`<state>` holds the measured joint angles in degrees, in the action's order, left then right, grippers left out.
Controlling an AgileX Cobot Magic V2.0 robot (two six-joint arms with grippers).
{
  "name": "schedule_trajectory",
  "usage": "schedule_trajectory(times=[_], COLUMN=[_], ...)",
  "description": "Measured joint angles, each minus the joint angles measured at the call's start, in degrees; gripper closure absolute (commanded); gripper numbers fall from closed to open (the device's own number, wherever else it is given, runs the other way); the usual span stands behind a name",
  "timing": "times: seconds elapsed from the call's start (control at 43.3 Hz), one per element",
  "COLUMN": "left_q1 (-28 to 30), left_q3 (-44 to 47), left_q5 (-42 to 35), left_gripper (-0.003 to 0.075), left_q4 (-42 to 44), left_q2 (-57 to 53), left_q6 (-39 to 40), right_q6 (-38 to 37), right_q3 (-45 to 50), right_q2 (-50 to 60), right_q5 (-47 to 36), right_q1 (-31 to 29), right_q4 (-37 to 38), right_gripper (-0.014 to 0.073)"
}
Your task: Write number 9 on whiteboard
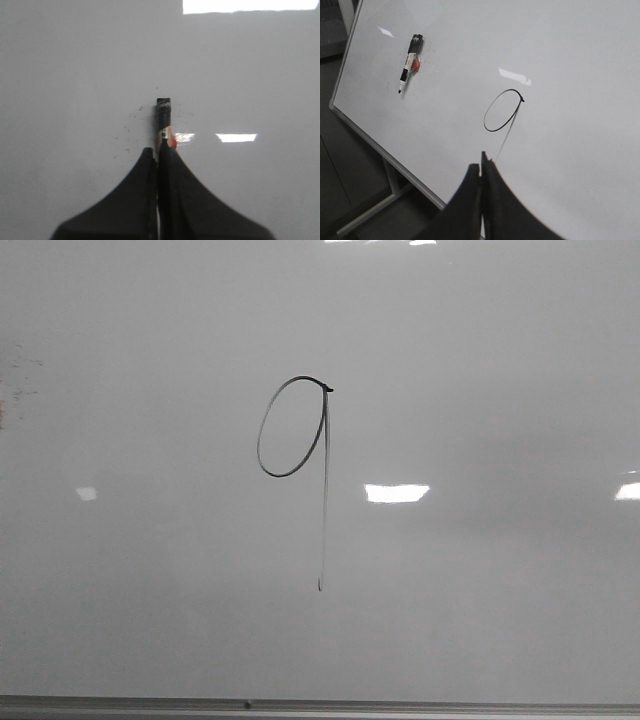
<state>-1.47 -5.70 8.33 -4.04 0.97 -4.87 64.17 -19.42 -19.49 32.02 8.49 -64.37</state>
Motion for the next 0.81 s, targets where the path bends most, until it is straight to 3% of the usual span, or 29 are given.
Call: schedule_trajectory(times=[0.185,0.808], left_q1=[1.91,1.91], left_q3=[5.91,6.05], left_q5=[-0.65,-0.57], left_gripper=[0.0739,0.0739], left_q4=[0.04,0.13], left_q2=[-1.31,-1.31], left_q6=[0.09,0.09], right_q6=[0.00,0.00], right_q3=[0.00,0.00], right_q2=[0.00,0.10], right_q5=[0.00,0.00], right_q1=[0.00,0.00], right_q4=[0.00,0.00], right_gripper=[0.0663,0.0663])
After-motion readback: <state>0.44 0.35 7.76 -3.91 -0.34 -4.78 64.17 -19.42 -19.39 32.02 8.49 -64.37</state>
